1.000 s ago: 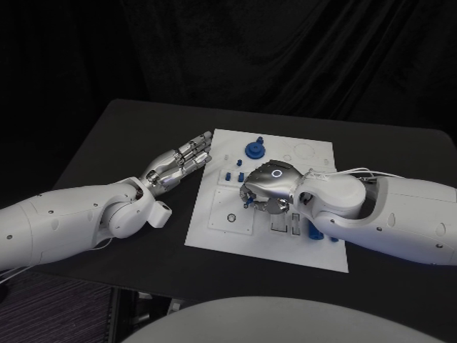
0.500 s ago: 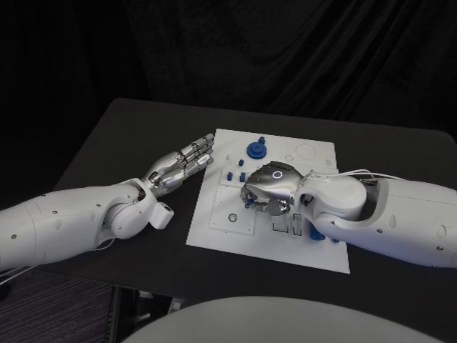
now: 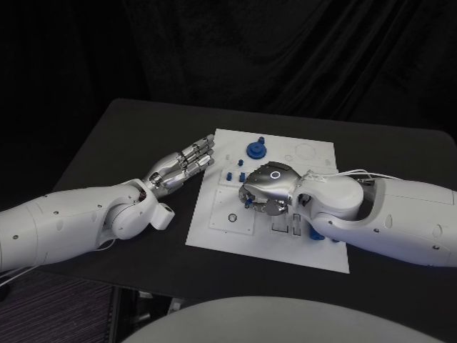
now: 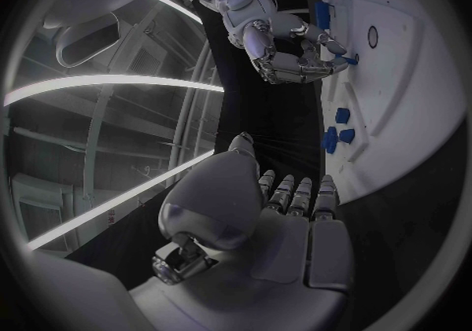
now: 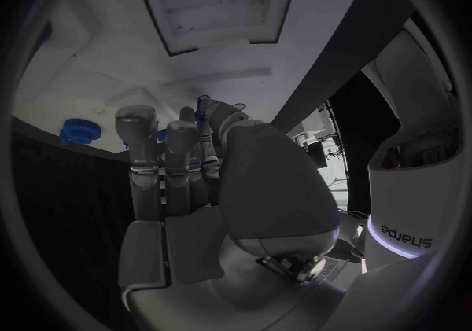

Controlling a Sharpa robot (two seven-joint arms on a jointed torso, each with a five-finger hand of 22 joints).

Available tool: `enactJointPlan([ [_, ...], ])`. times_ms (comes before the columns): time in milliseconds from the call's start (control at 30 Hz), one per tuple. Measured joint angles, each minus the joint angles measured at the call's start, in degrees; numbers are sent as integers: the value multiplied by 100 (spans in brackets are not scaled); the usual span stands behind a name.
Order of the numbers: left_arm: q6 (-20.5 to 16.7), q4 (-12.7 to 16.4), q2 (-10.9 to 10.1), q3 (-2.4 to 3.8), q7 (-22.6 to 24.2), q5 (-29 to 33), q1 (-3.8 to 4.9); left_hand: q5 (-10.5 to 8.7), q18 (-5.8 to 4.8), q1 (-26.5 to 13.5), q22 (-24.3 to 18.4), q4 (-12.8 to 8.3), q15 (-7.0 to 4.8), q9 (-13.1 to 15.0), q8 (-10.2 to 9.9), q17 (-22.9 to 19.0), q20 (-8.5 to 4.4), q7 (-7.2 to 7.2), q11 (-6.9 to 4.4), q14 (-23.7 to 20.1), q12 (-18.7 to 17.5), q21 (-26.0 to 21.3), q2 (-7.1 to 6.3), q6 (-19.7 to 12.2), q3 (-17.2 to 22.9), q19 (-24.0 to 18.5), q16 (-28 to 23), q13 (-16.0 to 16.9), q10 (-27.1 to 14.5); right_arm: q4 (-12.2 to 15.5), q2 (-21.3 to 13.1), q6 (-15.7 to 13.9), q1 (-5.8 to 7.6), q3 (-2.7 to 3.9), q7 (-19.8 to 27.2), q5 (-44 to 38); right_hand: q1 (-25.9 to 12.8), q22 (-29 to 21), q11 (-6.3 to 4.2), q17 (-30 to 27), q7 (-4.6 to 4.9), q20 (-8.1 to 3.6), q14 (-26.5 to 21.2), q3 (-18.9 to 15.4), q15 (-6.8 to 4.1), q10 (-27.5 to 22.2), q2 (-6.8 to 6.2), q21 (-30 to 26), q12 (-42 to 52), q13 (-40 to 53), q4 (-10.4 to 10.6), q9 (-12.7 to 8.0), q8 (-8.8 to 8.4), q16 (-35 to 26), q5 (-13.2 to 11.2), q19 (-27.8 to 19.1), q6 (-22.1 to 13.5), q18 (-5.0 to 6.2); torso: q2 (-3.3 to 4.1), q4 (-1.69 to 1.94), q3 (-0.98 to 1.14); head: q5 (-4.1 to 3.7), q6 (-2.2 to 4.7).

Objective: Assemble the parts on the task board

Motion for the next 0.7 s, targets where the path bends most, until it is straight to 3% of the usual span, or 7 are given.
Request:
enactJointPlan([
  [700, 40, -15, 25, 0, 0, -1, -29, 28, 0, 80, -4, -16, 0, 0, 0, -3, 20, 51, 20, 0, 0, 0, -25, -10, 48, -21, 0, 0, -22, 33, -28, 72, -38, -3, -2, -2, 0, -1, 3, -41, 19, -17, -16, 0, -16, 2, 0, -56, -20, -5, 0, -14, -55, -46, 0, -17, -22, 0, -3, 4, -1, 13, 0],
])
